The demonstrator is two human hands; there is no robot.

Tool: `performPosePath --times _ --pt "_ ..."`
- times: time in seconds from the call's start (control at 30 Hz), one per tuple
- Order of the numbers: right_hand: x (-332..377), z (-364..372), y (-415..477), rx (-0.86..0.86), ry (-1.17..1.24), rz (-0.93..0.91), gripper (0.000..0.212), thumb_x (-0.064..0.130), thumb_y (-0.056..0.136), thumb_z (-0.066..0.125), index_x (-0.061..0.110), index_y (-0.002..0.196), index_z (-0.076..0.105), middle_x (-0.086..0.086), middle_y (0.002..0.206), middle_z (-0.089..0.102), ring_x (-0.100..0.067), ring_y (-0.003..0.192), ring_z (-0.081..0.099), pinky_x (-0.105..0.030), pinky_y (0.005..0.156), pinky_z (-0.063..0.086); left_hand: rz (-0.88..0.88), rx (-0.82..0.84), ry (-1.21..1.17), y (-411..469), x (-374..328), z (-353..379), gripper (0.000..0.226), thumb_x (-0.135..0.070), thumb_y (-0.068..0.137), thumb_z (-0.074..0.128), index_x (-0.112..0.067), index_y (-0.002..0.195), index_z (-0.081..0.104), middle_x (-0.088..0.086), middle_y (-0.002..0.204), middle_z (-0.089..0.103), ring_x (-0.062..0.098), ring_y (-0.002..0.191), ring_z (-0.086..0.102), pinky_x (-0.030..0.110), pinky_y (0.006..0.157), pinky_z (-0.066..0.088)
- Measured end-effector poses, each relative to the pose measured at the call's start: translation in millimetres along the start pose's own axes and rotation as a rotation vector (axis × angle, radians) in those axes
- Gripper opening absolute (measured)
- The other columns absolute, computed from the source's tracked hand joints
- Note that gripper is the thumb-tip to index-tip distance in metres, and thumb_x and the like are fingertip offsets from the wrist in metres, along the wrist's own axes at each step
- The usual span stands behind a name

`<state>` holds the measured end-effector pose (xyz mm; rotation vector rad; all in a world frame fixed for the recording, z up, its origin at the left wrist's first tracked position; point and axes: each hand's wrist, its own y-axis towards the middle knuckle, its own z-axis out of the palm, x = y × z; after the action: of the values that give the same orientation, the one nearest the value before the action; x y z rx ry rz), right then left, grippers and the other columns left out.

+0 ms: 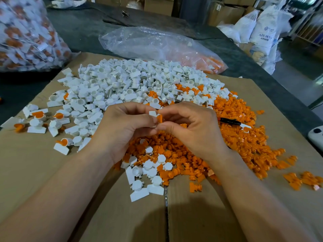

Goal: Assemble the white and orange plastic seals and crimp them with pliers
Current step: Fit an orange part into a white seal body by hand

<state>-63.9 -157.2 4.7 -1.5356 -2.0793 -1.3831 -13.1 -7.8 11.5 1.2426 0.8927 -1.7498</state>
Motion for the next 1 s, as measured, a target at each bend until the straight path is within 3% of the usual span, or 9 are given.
performPosePath --times 0.17,0.27,0.43,0.57,0.87,1.0 --pt "-1.4 0.0 0.8 -0.004 -0.029 -0.031 0.020 0.013 0.073 0.073 0.008 0.092 0.071 -0.003 0.082 0.069 -0.009 0.075 0.065 -0.028 0.068 0.055 0.002 -0.004 0.027 0.3 0.5 0.1 0.015 0.006 0.057 0.068 -0.010 0.057 0.069 0.007 0.053 0.064 0.014 0.044 0.062 0.017 0.045 0.051" --pt "-2.0 0.0 0.4 -0.007 -0.004 -0.012 0.022 0.014 0.073 0.073 0.008 0.094 0.071 -0.003 0.082 0.068 -0.009 0.075 0.065 -0.027 0.069 0.055 -0.022 0.004 0.003 1.3 1.0 0.2 0.011 -0.001 0.049 0.068 -0.007 0.058 0.069 0.007 0.053 0.064 0.014 0.044 0.061 0.016 0.044 0.050" --pt "-2.8 0.8 0.6 0.009 0.033 0.004 0.040 0.007 0.073 0.072 0.023 0.106 0.059 0.014 0.085 0.059 -0.006 0.081 0.063 -0.018 0.073 0.053 -0.096 -0.030 -0.028 3.9 0.1 -2.3 0.021 -0.005 0.049 0.068 -0.004 0.070 0.065 0.007 0.053 0.065 0.012 0.044 0.061 0.014 0.039 0.047" --pt "-3.5 1.2 0.3 0.013 0.039 -0.002 0.044 0.003 0.072 0.070 0.029 0.105 0.057 0.020 0.087 0.057 -0.005 0.081 0.062 -0.017 0.074 0.053 -0.099 -0.044 -0.050 3.4 -0.7 -2.2 0.020 -0.004 0.049 0.068 -0.004 0.069 0.065 0.007 0.055 0.066 0.012 0.043 0.062 0.014 0.039 0.046" --pt "-2.1 1.6 0.8 0.005 0.024 -0.013 0.035 0.008 0.074 0.071 0.027 0.101 0.060 0.017 0.085 0.060 -0.008 0.080 0.064 -0.021 0.073 0.053 -0.072 -0.018 -0.037 2.7 -1.0 -2.4 0.021 -0.005 0.048 0.068 -0.004 0.068 0.064 0.008 0.056 0.067 0.012 0.044 0.062 0.014 0.041 0.047" --pt "-1.6 0.5 0.5 0.021 0.066 0.022 0.033 0.011 0.073 0.072 0.020 0.104 0.063 0.008 0.088 0.065 -0.006 0.081 0.066 -0.022 0.075 0.054 -0.024 -0.012 0.016 2.1 -0.1 -3.1 0.009 -0.001 0.053 0.070 -0.010 0.057 0.068 0.007 0.056 0.066 0.013 0.045 0.061 0.015 0.042 0.048"
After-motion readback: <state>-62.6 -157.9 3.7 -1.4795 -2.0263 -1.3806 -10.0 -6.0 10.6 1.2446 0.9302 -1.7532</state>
